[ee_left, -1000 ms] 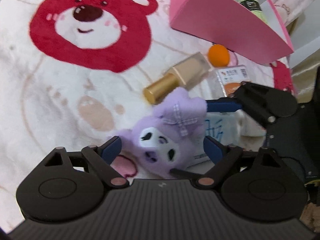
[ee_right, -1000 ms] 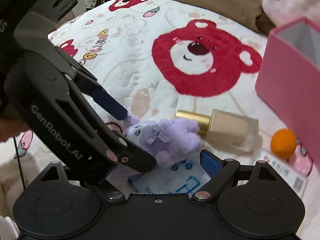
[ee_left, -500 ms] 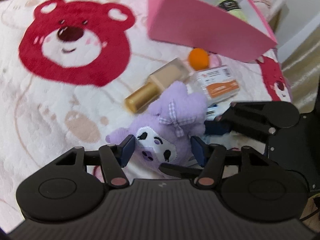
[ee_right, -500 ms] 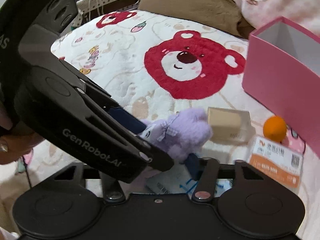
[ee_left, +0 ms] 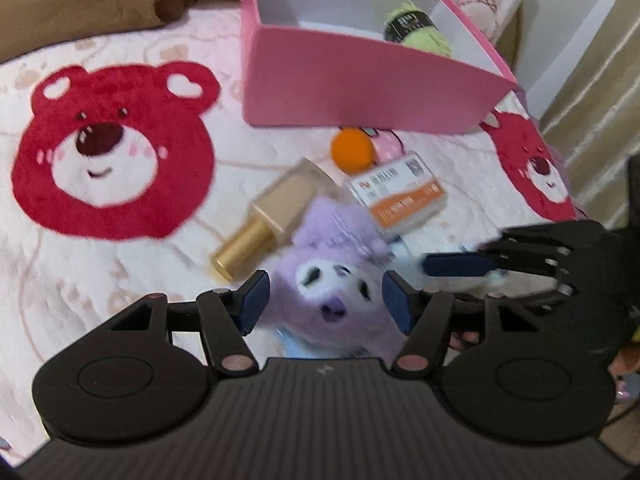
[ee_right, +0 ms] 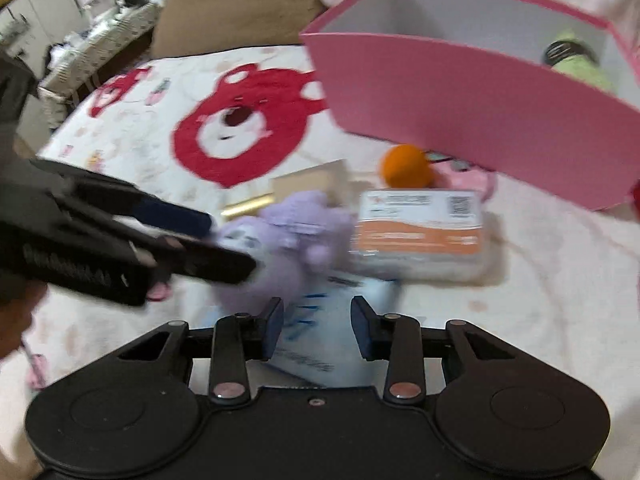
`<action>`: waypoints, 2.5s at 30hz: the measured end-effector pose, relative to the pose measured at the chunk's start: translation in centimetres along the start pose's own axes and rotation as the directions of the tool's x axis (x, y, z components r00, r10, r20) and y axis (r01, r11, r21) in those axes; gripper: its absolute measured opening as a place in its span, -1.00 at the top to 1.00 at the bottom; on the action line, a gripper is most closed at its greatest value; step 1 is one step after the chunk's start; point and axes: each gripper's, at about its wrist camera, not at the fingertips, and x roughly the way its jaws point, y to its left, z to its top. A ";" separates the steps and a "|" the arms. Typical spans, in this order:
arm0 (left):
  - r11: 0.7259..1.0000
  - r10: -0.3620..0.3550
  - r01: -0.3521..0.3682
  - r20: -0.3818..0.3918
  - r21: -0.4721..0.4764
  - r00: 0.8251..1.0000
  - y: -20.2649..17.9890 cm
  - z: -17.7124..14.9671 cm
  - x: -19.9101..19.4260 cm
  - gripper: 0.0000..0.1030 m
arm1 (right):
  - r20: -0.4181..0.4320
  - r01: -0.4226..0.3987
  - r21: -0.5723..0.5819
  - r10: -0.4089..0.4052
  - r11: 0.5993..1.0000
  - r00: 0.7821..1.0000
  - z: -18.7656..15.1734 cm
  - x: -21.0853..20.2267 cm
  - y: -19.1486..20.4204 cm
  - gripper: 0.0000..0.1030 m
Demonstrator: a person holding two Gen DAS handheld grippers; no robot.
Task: Organize objects
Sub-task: 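Close the left tool on the purple plush toy's head, then carry the plush toy into the pink box beside the yarn and release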
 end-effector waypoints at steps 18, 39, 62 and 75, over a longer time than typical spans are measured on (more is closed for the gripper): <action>0.972 -0.141 0.126 -0.063 -0.200 0.988 2.6 -0.4 1.6 0.23 | 0.075 -0.007 -0.091 0.014 0.996 0.997 -2.1 1.2 3.6 0.06; 0.997 -0.075 0.075 -0.041 -0.007 0.996 -1.9 0.2 -2.5 0.38 | 0.130 0.091 -0.140 -0.073 0.986 0.989 -1.3 -3.3 4.4 0.09; 0.978 -0.021 0.023 -0.009 0.209 1.000 -11.3 14.9 -8.3 0.38 | 0.255 0.137 -0.212 -0.080 0.968 0.964 8.7 -14.2 -2.4 0.10; 0.999 -0.010 0.012 -0.063 0.038 0.998 -9.0 21.9 1.1 0.38 | 0.118 0.014 -0.111 -0.001 0.994 0.993 15.1 -7.3 -11.6 0.10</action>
